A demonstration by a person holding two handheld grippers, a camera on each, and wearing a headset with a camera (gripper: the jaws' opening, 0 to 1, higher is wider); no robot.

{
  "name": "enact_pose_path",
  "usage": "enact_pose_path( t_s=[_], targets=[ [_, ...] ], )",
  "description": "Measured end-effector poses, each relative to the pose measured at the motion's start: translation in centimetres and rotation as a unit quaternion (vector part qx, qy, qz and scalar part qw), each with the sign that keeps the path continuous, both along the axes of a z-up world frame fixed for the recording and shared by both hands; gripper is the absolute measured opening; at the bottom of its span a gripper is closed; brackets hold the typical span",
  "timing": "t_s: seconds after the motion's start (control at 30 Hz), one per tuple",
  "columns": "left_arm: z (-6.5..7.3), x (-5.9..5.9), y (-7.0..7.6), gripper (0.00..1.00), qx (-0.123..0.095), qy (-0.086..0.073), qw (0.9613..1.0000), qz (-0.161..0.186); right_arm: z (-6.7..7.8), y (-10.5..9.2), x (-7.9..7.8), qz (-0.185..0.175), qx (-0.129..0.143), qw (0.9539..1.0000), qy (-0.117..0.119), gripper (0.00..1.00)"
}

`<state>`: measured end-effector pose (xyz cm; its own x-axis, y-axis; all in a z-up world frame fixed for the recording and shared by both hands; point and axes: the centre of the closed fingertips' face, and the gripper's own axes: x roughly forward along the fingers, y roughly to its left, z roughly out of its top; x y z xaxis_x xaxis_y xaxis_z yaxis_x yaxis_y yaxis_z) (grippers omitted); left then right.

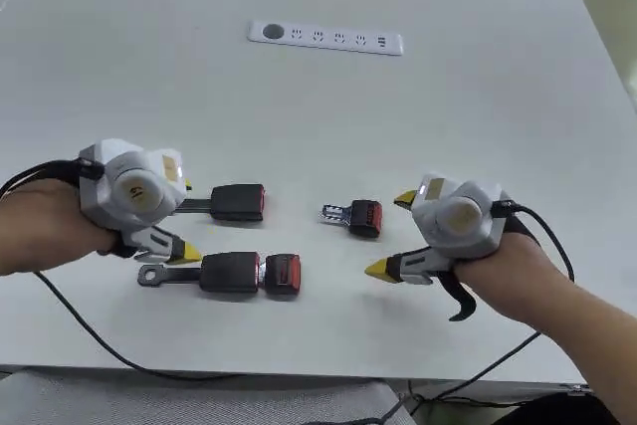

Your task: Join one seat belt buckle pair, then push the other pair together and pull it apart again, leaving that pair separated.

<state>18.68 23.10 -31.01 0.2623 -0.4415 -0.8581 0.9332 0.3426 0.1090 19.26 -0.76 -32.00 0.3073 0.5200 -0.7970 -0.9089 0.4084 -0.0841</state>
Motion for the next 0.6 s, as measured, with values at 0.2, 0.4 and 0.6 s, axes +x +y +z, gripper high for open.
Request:
enact_pose_path(
  t_s=[0.2,0.4,0.6],
  targets=[
    [1.0,-2.2,1.5,0.73,-0.014,0.005,0.9984,0.055,1.4,0.2,-1.7,-0.018,0.027,0.9994,-0.009,0.83],
    [2.0,-3.3,2.9,0.84,-0.019,-0.002,0.9953,0.094,2.1,0.0,-2.6,-0.031,0.038,0.9988,-0.009,0.88],
    [2.7,-4.1,4.8,0.89,-0.018,-0.007,0.9910,0.132,2.5,0.2,-3.1,-0.029,0.038,0.9987,-0.020,0.95]
  ],
)
